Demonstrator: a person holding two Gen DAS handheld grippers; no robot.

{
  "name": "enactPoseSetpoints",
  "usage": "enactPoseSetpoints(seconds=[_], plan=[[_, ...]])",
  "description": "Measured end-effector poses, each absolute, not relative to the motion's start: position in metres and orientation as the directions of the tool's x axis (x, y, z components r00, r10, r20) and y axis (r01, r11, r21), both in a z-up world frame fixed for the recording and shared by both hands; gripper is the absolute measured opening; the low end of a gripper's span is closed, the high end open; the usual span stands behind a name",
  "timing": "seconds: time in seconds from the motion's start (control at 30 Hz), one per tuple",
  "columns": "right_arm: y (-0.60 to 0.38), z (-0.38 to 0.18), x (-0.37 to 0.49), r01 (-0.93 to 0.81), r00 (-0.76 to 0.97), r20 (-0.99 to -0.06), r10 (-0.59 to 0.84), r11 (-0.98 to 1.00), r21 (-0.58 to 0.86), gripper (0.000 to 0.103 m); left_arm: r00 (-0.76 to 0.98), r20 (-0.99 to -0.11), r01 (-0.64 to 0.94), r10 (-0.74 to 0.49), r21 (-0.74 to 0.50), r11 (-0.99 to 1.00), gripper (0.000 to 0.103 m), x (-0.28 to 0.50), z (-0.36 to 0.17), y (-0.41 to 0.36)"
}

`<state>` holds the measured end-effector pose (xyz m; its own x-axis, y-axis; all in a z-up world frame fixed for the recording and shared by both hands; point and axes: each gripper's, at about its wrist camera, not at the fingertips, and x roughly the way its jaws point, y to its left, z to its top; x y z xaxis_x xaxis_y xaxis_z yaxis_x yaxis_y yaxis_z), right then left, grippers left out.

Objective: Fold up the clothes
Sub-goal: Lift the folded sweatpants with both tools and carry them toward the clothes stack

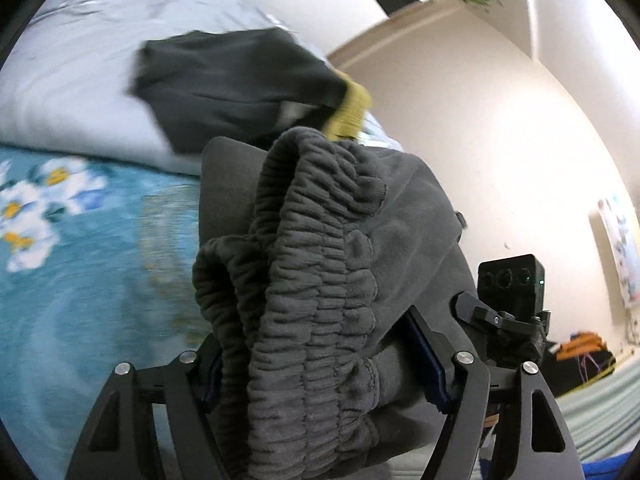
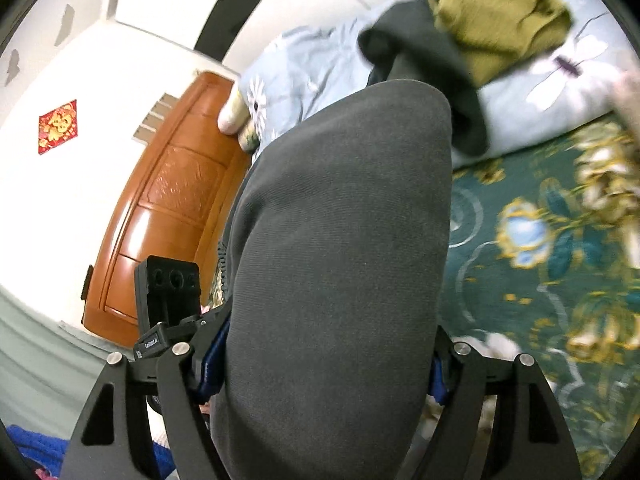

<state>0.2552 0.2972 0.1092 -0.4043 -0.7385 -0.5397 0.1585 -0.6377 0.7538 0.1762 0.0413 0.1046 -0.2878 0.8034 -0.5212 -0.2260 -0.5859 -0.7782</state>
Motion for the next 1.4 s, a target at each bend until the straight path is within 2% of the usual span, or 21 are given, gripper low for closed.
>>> enactPoseSetpoints(seconds=[0.23, 0.63, 1.03, 1.4], plan=[[0.383, 0.137, 0.314, 0.139, -0.532, -0.485, -0.694, -0.637, 0.758, 0.078, -0.188, -0.496, -0.370, 0.847, -0.763, -0.529, 0.076, 0.182, 0.142, 0.132], [0.523, 0.177, 0.360, 0.084, -0.659, -0.469, -0.588, -0.677, 0.731, 0.078, -0.008, -0.503, -0.492, 0.864, -0.751, -0.441, 0.076, 0.160, 0.180, 0.291], [0.664, 0.187, 0.300, 0.030, -0.605, -0.544, -0.582, -0.699, 0.715, 0.078, 0.048, -0.515, -0.436, 0.856, -0.781, -0.446, 0.076, 0.102, 0.174, 0.416], [0.710, 0.174, 0.214, 0.025, -0.489, -0.643, -0.590, -0.746, 0.665, 0.078, -0.016, -0.511, -0.321, 0.859, -0.811, -0.488, 0.076, 0.066, 0.144, 0.458]])
